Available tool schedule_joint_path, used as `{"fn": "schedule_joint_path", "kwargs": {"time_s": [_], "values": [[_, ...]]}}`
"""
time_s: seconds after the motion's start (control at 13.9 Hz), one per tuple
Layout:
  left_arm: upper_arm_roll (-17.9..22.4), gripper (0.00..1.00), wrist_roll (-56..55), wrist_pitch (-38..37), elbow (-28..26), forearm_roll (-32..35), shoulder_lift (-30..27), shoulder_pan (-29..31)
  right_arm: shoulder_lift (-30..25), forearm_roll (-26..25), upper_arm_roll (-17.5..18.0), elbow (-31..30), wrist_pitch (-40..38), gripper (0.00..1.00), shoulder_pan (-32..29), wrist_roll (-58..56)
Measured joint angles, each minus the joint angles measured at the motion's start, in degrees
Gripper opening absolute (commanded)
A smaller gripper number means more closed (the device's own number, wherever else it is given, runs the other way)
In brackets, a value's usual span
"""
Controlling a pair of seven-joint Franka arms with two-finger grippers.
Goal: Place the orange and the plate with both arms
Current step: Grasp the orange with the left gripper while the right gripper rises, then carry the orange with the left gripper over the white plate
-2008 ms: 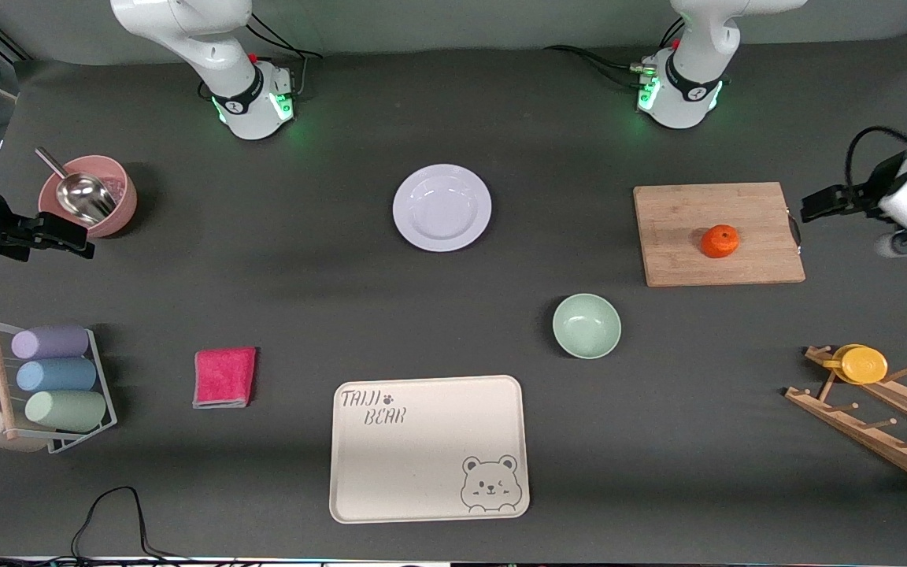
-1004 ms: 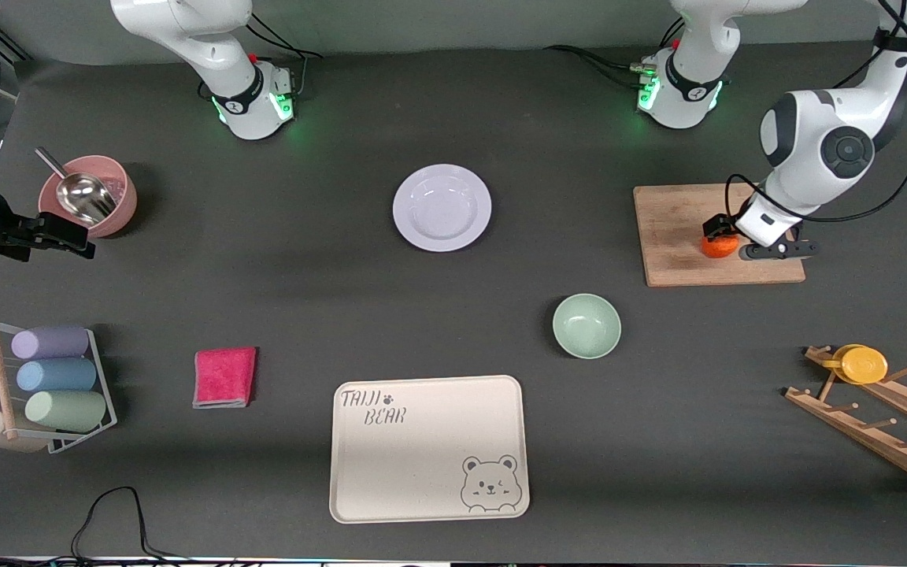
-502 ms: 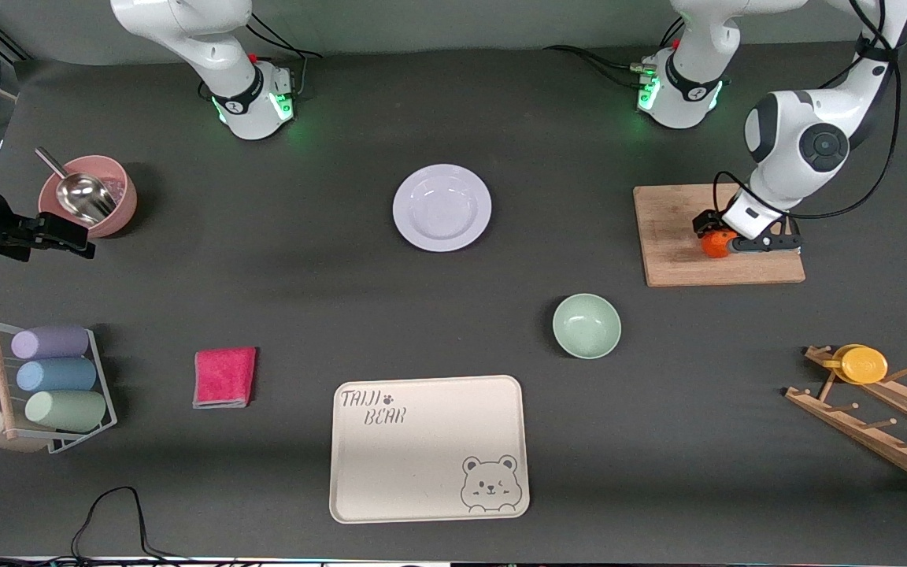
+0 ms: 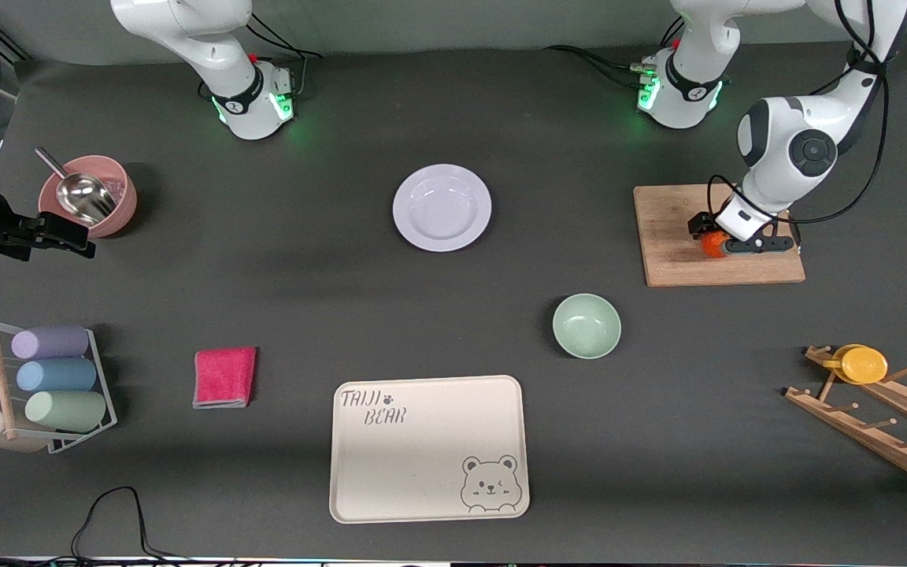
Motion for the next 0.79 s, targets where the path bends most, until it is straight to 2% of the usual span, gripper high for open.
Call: {"fn": "schedule_joint_path", "kwargs": {"time_s": [0.07, 0.14, 0.22, 0.57, 0.79], "values": [[0.0, 0.4, 0.0, 0.0, 0.1, 0.0, 0.0, 0.0, -0.8, 0.0, 0.0, -0.5, -0.3, 1.0, 0.0, 0.0], [0.0, 0.07, 0.0, 0.0, 0.1, 0.1, 0.0, 0.0, -2.2, 0.0, 0.0, -1.6, -0.4, 1.0, 0.1, 0.1], [0.0, 0.0, 0.0, 0.0, 0.2, 0.1, -0.3, 0.0, -4.1, 0.1, 0.1, -3.4, -0.4, 1.0, 0.7, 0.6], [0.0, 0.0, 0.0, 0.1, 0.8, 0.1, -0.4, 0.0, -16.5, 0.1, 0.6, -14.3, -0.3, 1.0, 8.9, 11.7], [-0.1, 0.0, 0.0, -2.5, 3.8, 0.1, -1.2, 0.0, -23.0, 0.1, 0.7, -21.9, 1.2, 1.0, 12.0, 15.0]]}}
